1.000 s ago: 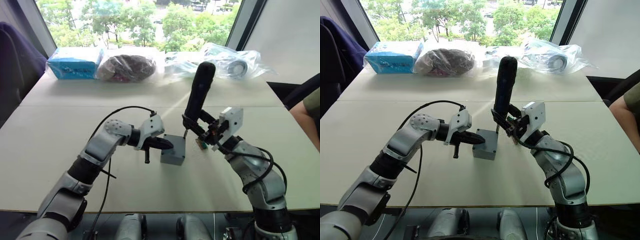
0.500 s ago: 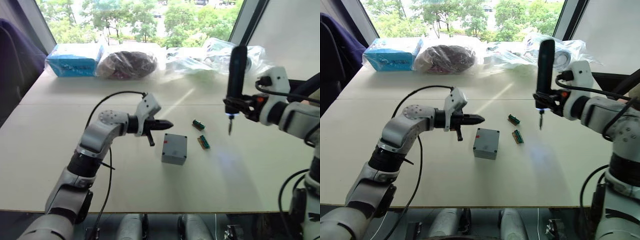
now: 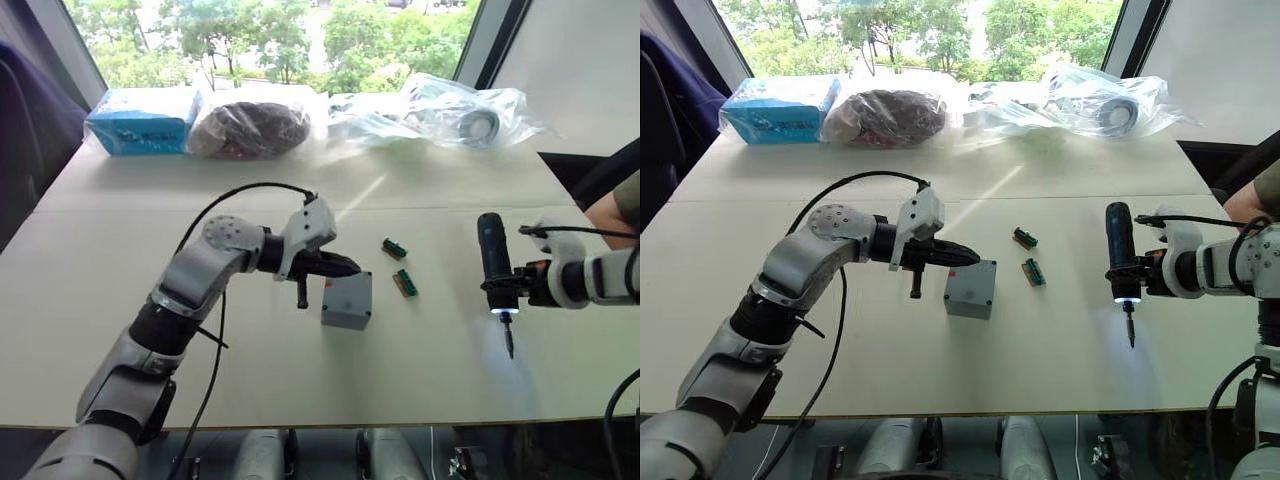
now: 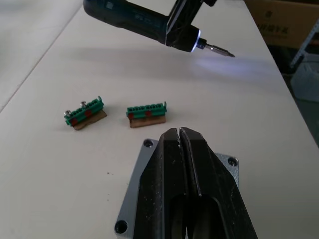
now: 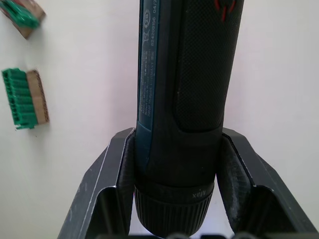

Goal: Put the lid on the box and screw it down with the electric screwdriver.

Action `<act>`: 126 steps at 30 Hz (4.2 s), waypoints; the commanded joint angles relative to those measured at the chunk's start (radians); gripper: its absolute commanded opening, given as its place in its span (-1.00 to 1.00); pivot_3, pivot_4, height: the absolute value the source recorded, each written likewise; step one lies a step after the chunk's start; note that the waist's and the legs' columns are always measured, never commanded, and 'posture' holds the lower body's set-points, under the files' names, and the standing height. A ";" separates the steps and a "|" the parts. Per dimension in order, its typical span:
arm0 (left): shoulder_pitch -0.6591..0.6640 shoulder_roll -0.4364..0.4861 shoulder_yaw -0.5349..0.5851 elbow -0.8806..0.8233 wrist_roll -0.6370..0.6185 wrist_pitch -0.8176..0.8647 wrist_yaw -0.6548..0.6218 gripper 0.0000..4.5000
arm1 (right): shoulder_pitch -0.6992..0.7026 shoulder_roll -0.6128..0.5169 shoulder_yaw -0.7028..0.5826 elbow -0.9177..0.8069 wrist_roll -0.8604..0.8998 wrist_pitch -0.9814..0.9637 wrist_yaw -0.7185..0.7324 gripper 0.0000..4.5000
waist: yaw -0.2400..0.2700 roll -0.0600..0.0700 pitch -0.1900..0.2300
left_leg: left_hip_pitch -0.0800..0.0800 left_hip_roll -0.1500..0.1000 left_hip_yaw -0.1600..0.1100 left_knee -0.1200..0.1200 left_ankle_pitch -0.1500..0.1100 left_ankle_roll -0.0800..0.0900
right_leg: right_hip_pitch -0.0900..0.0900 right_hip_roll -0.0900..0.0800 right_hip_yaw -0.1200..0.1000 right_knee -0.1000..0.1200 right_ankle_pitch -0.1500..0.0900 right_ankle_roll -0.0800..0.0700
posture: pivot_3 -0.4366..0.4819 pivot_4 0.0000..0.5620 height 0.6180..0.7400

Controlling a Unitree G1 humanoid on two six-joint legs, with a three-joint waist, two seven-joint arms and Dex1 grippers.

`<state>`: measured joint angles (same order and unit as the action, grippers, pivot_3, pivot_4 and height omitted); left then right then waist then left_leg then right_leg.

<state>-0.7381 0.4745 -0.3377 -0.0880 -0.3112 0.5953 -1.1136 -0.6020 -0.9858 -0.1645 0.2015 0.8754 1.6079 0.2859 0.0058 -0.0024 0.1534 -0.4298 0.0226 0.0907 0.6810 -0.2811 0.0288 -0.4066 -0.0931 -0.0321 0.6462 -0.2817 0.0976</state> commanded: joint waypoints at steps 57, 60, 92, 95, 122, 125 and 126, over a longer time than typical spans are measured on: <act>-0.055 -0.049 -0.050 0.372 0.258 -0.213 -0.004 -1.00 | 0.308 0.133 0.300 -0.833 -0.186 -0.577 0.534 0.99 | 0.007 -0.004 0.005 | -0.001 0.003 -0.003 0.003 0.001 -0.001 | 0.000 0.005 -0.001 0.001 0.000 0.002 | -0.05 -0.47 1.00; -0.050 -0.005 -0.036 0.373 0.278 -0.225 -0.009 -1.00 | 0.314 0.076 0.263 -0.839 -0.199 -0.586 0.544 0.99 | 0.006 -0.004 0.005 | -0.001 0.003 -0.003 0.003 0.001 -0.001 | 0.000 0.005 -0.001 0.001 0.000 0.002 | -0.05 -0.47 1.00; 0.102 0.030 -0.059 0.125 0.183 -0.033 -0.048 -1.00 | 0.206 0.131 0.410 -0.556 -0.484 -0.884 0.754 0.99 | 0.009 -0.004 0.006 | -0.001 0.003 -0.003 0.004 0.001 -0.002 | 0.001 0.005 -0.001 0.002 0.000 0.002 | -0.05 -0.47 1.00; 0.099 0.025 -0.055 0.134 0.183 -0.037 -0.042 -1.00 | 0.227 0.130 0.405 -0.594 -0.477 -0.855 0.748 0.99 | 0.007 -0.004 0.006 | -0.001 0.003 -0.003 0.004 0.001 -0.002 | 0.001 0.005 -0.001 0.003 0.000 0.002 | -0.05 -0.47 1.00; 0.053 0.077 0.006 0.116 0.160 -0.019 -0.048 -1.00 | 0.239 0.117 0.173 -0.682 -0.324 -0.662 0.685 0.99 | 0.007 -0.004 0.006 | -0.001 0.003 -0.003 0.004 0.001 -0.002 | 0.001 0.005 -0.001 0.003 0.000 0.002 | -0.05 -0.47 1.00; 0.036 0.101 0.053 0.096 0.115 0.012 -0.063 -1.00 | 0.220 0.093 0.064 -0.643 -0.264 -0.627 0.692 0.99 | 0.008 -0.004 0.006 | -0.001 0.003 -0.003 0.004 0.001 -0.002 | 0.001 0.005 -0.001 0.003 0.000 0.002 | -0.05 -0.47 1.00; 0.030 0.103 0.065 0.095 0.102 0.020 -0.063 -1.00 | 0.210 0.095 0.044 -0.623 -0.254 -0.623 0.682 0.99 | 0.007 -0.004 0.006 | 0.000 0.003 -0.003 0.004 0.001 -0.002 | 0.001 0.005 -0.001 0.003 0.000 0.002 | -0.05 -0.47 1.00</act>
<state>-0.6870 0.5779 -0.3093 0.0437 -0.1757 0.6051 -1.1686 -0.3755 -0.8894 -0.0689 -0.4278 0.5854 0.9772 0.9713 0.0132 -0.0066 0.1590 -0.4301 0.0260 0.0872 0.6849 -0.2799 0.0268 -0.4051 -0.0884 -0.0330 0.6488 -0.2816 0.0994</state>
